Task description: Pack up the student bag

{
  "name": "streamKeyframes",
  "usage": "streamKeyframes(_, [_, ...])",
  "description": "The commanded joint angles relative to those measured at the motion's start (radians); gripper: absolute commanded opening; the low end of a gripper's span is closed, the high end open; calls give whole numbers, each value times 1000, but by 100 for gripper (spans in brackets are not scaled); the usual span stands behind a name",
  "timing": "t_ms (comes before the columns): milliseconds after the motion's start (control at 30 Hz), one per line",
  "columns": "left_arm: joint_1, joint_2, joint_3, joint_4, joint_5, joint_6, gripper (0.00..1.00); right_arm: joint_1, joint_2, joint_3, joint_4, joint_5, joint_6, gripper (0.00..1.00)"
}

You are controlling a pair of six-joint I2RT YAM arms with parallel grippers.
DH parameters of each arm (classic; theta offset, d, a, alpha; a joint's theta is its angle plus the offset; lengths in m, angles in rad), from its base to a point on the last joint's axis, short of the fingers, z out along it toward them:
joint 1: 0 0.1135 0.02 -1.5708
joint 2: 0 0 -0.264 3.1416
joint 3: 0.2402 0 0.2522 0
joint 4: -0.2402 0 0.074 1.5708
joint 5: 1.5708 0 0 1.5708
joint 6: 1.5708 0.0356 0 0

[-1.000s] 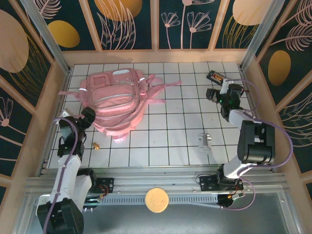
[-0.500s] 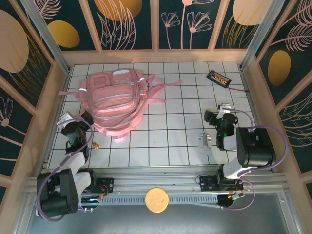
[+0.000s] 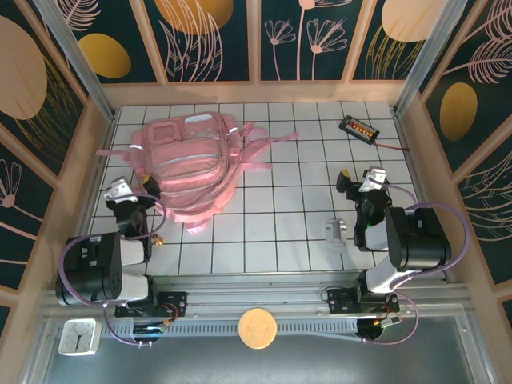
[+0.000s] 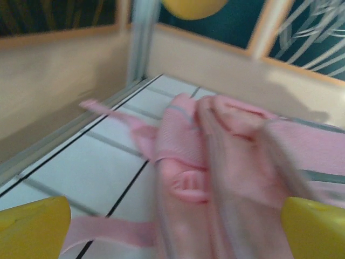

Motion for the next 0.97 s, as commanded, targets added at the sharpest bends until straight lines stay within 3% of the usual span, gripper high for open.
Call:
streamKeyframes(0, [-72,124,-22,290,40,142,99,5,10,-2,56,26,3,99])
streamKeyframes(33, [-76,147,-15,296,10,137,99,5,10,-2,57,26,3,99])
streamKeyframes(100, [-76,94,60,68,-72,98,99,4,9,-1,56,25,5,99])
streamKeyframes(233, [-87,118,73,88,-89,108,99,2,10,1,51,20,7,99])
streamKeyframes(500, [-86,117,59,110,-29,127,99,0,9,-1,53,15,8,99])
streamKeyframes(633, [-86,118,100,34,120,181,99,1,9,0,53,15,8,99])
streamKeyframes(933, [-85,119,105,27,82,168,99,-3,6,-5,59,11,8,99])
